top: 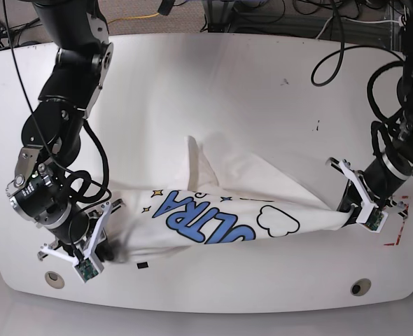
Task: Fold the T-shirt properly
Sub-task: 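Lift the shirt with both grippers and swing it toward the robot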
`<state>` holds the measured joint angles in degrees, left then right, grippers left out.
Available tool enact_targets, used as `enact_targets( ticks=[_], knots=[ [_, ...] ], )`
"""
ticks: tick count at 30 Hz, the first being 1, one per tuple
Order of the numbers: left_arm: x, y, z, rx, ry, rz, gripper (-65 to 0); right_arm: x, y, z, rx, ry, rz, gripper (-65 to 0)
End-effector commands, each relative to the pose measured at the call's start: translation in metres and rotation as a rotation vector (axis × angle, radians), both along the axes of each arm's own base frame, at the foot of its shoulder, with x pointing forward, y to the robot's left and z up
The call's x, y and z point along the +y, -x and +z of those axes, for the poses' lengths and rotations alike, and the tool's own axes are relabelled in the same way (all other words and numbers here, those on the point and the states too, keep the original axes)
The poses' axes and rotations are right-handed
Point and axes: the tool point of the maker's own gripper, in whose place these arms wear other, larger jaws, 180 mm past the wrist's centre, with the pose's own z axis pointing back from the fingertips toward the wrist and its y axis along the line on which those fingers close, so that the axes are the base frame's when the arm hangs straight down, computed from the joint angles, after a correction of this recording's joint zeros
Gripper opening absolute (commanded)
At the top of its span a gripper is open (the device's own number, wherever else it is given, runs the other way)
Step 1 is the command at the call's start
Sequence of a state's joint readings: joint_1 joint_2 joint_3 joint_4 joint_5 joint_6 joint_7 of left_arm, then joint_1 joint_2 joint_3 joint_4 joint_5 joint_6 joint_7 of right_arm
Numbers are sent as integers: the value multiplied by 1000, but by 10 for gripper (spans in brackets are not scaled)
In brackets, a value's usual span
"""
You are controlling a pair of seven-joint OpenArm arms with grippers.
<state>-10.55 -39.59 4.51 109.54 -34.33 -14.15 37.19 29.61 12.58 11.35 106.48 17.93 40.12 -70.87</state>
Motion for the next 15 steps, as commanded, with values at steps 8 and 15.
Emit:
enact_targets(
  ticks=[8,15],
  knots=[
    [-17,-31,106,-242,-12,-40,-650,6,-24,109,-258,33,21,-650],
    [-15,-42,177,-421,-60,3,-650,17,-31,195,-425,67,49,-650]
  ],
)
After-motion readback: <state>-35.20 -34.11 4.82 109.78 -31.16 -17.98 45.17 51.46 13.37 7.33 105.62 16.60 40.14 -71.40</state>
